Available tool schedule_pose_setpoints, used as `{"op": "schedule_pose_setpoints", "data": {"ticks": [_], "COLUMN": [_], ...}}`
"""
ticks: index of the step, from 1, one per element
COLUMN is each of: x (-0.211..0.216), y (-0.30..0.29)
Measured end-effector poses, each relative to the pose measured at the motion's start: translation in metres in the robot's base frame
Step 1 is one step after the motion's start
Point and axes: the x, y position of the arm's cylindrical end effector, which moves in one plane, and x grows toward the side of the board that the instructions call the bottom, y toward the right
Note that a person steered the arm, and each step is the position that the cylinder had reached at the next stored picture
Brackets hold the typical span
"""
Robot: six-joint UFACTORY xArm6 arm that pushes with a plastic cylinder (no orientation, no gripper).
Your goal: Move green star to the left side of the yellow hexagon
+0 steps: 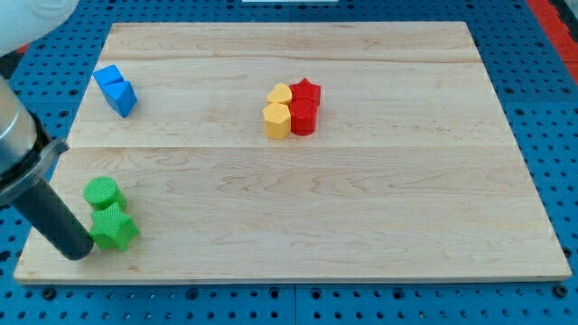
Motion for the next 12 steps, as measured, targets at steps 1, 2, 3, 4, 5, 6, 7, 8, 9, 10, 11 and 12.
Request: {"op": "schedule_pose_setpoints", "data": {"ticks": [1,2,3,4,5,6,7,8,9,10,11,12], "x": [-0.008,-0.034,-0.062,-0.06,-0.054,-0.057,-0.077,-0.106,-0.116,-0.092,-0.08,-0.079], "y": [0.012,0.037,0.067,0.087,0.117,0.134,0.134,0.134,0.136,0.155,0.176,0.184]}}
